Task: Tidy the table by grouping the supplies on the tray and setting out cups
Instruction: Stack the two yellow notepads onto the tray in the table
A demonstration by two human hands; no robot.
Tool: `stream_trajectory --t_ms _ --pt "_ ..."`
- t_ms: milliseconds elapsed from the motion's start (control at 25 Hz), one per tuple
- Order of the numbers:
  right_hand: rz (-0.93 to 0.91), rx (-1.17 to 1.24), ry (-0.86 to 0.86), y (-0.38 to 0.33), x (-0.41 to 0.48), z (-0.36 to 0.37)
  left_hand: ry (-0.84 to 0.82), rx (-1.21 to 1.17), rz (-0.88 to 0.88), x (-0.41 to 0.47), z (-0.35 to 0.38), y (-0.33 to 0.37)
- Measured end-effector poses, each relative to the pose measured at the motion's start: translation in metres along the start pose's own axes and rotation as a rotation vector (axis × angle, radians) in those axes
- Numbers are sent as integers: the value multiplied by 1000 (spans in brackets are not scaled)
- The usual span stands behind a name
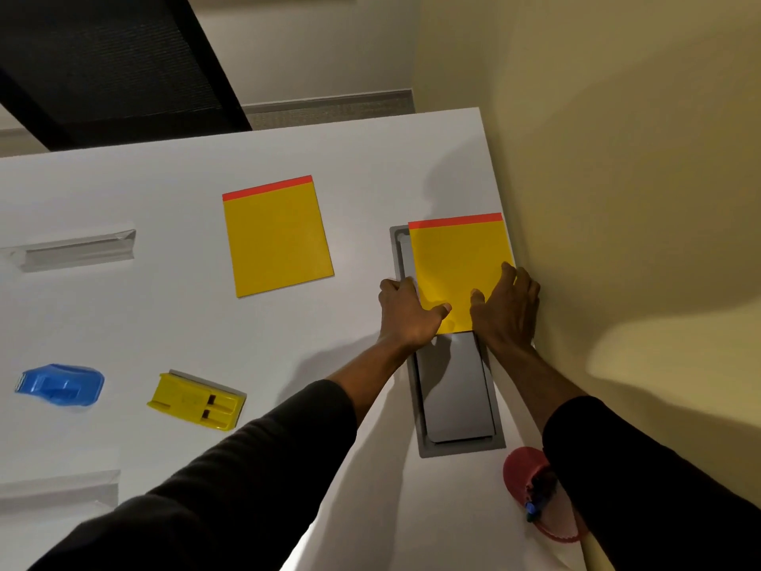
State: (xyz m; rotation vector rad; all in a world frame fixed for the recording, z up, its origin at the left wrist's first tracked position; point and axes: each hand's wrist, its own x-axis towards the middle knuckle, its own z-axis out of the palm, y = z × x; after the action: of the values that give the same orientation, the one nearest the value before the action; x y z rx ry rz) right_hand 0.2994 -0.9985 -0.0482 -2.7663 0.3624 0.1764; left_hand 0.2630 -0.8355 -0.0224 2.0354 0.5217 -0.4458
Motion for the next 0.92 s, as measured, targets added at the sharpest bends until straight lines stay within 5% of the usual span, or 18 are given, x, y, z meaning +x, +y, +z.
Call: stream_trajectory --t_ms 200,440,640,920 --pt "-189 127 184 -37 -12 -1 174 7 74 0 -49 -32" --pt "-352 315 -25 -137 -31 17 451 54 -114 21 -162 -86" --pt "-256 441 -283 -201 -31 45 455 63 -304 42 -230 -121" --pt "-115 453 -394 -244 -20 66 429 -167 -407 63 -240 -126"
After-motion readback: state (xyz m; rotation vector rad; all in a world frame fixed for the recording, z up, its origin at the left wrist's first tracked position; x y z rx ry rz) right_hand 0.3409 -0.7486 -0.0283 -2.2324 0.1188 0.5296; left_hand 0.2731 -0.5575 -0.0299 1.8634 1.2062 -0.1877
